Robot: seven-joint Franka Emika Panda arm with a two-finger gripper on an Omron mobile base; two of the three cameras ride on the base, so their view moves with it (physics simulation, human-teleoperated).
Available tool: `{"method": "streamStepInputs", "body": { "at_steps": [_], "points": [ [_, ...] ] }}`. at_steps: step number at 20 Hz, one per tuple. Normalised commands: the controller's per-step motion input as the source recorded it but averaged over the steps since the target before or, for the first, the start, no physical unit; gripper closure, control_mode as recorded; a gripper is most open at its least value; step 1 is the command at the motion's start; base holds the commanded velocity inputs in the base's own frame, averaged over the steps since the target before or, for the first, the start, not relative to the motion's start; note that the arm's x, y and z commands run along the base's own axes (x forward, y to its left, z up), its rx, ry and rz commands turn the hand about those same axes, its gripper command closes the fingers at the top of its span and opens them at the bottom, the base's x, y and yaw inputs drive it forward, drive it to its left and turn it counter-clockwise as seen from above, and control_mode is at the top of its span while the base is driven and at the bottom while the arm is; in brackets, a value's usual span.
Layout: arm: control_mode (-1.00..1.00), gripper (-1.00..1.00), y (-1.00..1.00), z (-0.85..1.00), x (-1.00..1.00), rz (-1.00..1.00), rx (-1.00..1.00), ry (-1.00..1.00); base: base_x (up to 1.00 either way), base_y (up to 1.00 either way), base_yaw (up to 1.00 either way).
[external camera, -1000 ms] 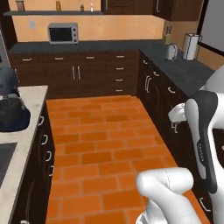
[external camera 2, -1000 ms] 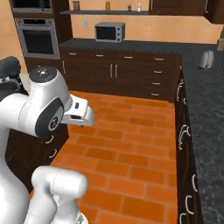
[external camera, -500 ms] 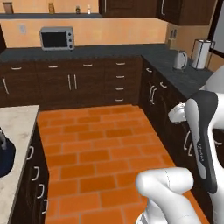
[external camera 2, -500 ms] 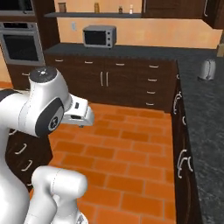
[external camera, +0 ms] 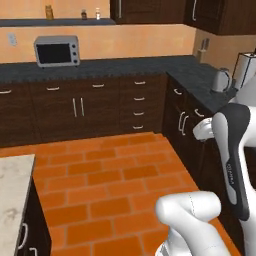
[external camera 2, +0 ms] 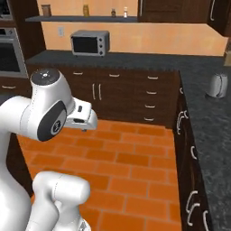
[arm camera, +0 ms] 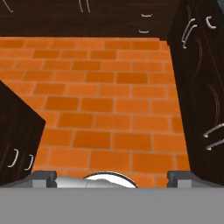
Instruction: Navigate to the toaster oven.
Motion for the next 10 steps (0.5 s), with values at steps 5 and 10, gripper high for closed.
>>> {"method": "streamStepInputs", "body": {
  "at_steps": [5,10],
  "points": [
    [1.00,-1.00,0.00,0.00,0.00,0.00,0.00,0.00,1.00,0.59,-0.12],
    [1.00,-1.00,0.00,0.00,0.00,0.00,0.00,0.00,1.00,0.39,-0.08]
  ]
}}
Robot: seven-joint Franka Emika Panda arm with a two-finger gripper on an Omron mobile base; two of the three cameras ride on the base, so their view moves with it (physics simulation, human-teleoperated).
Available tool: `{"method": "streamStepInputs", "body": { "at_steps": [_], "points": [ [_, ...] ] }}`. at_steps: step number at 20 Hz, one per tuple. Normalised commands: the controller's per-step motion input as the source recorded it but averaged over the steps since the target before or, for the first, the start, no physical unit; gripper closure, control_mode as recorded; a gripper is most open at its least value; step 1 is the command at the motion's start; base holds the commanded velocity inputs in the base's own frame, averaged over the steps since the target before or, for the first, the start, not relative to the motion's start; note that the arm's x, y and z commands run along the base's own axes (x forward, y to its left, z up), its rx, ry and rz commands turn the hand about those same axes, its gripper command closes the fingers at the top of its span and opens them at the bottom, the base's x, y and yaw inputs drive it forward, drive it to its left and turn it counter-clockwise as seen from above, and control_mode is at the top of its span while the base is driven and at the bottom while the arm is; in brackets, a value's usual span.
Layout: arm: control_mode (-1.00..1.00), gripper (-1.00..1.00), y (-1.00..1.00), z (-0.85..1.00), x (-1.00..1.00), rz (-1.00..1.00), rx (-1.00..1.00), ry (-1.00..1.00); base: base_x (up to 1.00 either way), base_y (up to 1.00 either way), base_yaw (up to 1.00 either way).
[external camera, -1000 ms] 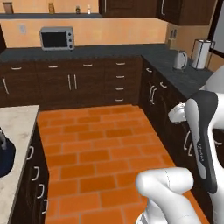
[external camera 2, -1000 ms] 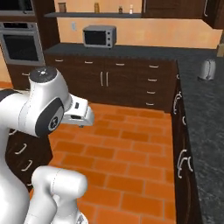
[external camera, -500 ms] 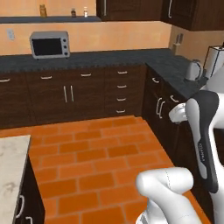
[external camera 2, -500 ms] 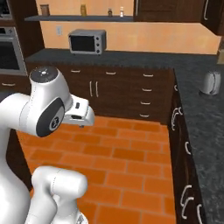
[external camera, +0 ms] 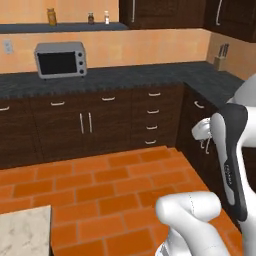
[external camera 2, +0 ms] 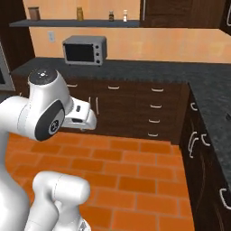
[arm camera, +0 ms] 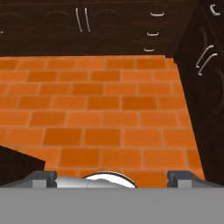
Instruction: Navigate to the toaster oven.
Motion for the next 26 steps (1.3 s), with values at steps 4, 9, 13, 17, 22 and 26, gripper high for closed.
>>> {"method": "streamStepInputs", "body": {
  "at_steps": [4,9,13,17,22,26],
  "points": [
    [1.00,-1.00,0.00,0.00,0.00,0.00,0.00,0.00,1.00,-0.20,0.00],
    [1.00,-1.00,0.00,0.00,0.00,0.00,0.00,0.00,1.00,-0.04,0.12],
    [1.00,-1.00,0.00,0.00,0.00,0.00,0.00,0.00,1.00,0.03,0.14],
    [1.00,-1.00,0.00,0.00,0.00,0.00,0.00,0.00,1.00,0.50,0.11],
    [1.00,-1.00,0.00,0.00,0.00,0.00,0.00,0.00,1.00,0.81,0.05],
    [1.00,-1.00,0.00,0.00,0.00,0.00,0.00,0.00,0.97,1.00,0.00]
  ]
}}
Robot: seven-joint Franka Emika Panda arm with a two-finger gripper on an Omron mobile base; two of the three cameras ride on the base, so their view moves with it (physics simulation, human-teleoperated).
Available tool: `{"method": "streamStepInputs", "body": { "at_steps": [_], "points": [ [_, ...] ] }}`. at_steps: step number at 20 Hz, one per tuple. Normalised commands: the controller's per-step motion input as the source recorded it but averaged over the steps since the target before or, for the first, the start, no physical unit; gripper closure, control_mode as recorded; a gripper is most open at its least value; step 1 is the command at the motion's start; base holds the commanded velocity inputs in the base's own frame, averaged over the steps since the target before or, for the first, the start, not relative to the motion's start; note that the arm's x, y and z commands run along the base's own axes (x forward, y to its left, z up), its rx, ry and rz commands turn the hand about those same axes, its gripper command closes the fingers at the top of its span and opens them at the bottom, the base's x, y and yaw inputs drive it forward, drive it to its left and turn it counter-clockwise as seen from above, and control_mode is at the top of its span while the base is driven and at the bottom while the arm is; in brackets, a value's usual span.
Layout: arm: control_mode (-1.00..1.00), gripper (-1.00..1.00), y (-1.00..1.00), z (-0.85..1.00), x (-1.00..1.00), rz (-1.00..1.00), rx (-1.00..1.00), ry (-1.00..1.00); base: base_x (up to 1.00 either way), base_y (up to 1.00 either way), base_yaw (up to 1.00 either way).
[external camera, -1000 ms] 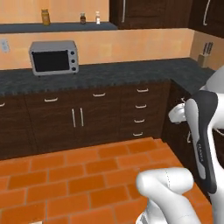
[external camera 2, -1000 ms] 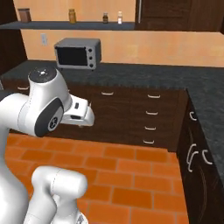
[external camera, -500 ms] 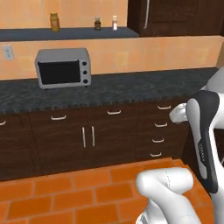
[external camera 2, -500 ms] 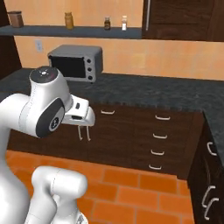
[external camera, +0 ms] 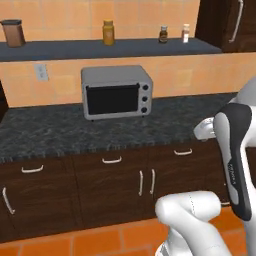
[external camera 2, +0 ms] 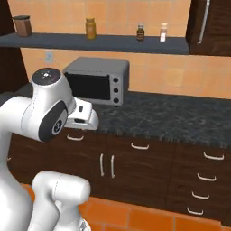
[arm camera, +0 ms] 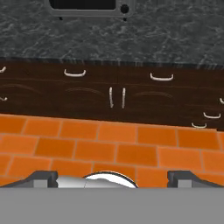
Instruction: Navigate to the toaster oven.
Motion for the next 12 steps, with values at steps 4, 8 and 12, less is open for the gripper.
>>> {"method": "streamStepInputs", "body": {
  "at_steps": [4,8,12],
  "points": [
    [1.00,-1.00,0.00,0.00,0.00,0.00,0.00,0.00,1.00,0.87,-0.01],
    [1.00,-1.00,0.00,0.00,0.00,0.00,0.00,0.00,0.99,0.17,-0.07],
    [1.00,-1.00,0.00,0.00,0.00,0.00,0.00,0.00,0.95,-0.26,-0.09]
  ]
}}
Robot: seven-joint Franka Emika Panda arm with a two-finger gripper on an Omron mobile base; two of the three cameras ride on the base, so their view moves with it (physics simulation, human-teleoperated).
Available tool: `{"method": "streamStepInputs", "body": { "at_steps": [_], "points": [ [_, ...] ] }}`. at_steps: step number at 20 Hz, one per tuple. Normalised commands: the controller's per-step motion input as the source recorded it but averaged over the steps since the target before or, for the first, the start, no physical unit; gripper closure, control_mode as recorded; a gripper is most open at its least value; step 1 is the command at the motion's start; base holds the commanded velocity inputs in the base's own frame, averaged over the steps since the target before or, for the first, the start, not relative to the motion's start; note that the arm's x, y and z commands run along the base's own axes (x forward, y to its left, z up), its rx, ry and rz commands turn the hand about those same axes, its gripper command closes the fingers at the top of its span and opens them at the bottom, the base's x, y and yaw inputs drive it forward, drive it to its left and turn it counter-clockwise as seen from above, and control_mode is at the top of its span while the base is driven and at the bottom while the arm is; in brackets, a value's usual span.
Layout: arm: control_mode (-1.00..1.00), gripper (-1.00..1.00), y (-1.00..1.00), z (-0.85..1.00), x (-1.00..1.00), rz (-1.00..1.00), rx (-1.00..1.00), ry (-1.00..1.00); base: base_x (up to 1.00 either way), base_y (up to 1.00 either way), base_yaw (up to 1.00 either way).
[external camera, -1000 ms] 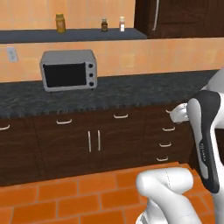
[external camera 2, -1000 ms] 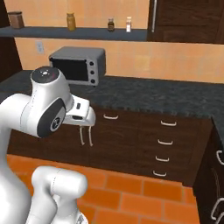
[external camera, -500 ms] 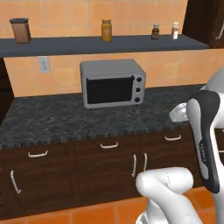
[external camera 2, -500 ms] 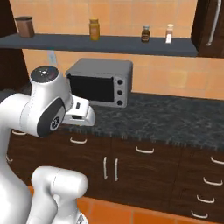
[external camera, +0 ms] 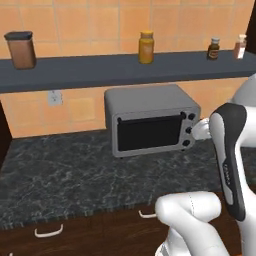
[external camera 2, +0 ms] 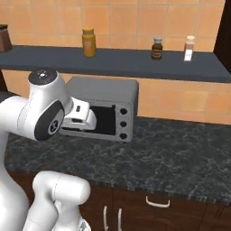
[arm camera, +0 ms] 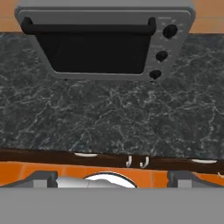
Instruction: Navigate to the toaster oven.
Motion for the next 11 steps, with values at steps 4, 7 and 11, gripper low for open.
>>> {"method": "streamStepInputs", "body": {
  "at_steps": [4,7,11],
  "points": [
    [1.00,-1.00,0.00,0.00,0.00,0.00,0.00,0.00,0.96,-0.27,-0.09],
    [1.00,-1.00,0.00,0.00,0.00,0.00,0.00,0.00,1.00,0.08,-0.14],
    [1.00,-1.00,0.00,0.00,0.00,0.00,0.00,0.00,1.00,0.33,-0.30]
  ]
}}
